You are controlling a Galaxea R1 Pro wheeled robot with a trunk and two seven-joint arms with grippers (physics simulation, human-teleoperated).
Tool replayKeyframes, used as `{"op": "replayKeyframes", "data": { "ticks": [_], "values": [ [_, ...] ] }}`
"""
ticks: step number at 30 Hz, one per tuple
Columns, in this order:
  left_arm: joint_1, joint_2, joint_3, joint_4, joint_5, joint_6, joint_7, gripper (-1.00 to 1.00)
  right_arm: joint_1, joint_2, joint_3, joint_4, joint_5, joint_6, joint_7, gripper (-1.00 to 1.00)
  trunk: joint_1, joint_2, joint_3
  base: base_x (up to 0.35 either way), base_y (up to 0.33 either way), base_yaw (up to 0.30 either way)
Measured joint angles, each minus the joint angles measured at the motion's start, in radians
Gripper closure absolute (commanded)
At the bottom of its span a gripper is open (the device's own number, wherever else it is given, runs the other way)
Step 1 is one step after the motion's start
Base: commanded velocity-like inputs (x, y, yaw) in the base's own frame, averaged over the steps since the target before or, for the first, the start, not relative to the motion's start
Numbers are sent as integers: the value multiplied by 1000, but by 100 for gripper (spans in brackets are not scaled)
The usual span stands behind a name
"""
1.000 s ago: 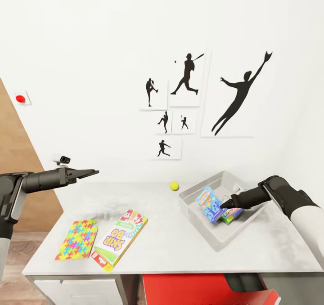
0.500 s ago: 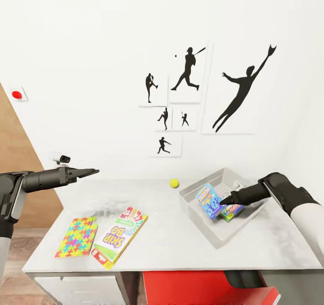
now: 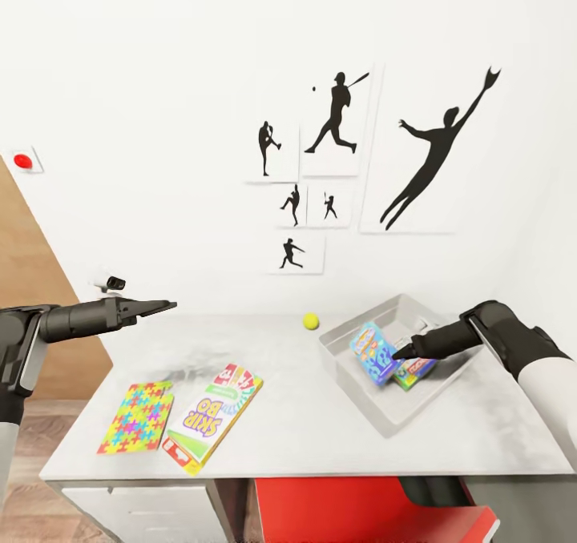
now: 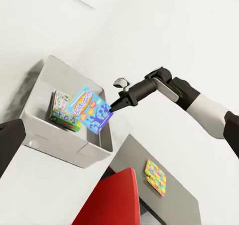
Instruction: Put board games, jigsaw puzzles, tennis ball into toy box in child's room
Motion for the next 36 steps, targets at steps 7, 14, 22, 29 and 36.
{"op": "replayKeyframes", "data": {
  "ticks": [7, 14, 22, 29, 36],
  "values": [
    [0, 0, 0, 0, -1, -1, 0, -100, -6, -6, 0, 1, 26, 0, -1, 100, 0, 0, -12, 0, 0, 0],
    [0, 0, 0, 0, 0, -2, 0, -100, -7, -21, -1, 2, 27, 0, -1, 100, 0, 0, -23, 0, 0, 0],
    [0, 0, 0, -1, 0, -2, 0, -100, -6, -17, -2, 2, 27, -1, -4, 100, 0, 0, -36, 0, 0, 0],
    [0, 0, 0, -2, 0, -2, 0, -100, -6, -9, -1, 3, 29, -3, -6, 100, 0, 0, -48, 0, 0, 0],
    [0, -1, 0, -2, 0, -1, 0, -100, -5, -5, -1, 4, 30, -9, -6, 100, 0, 0, -60, 0, 0, 0]
  ]
}}
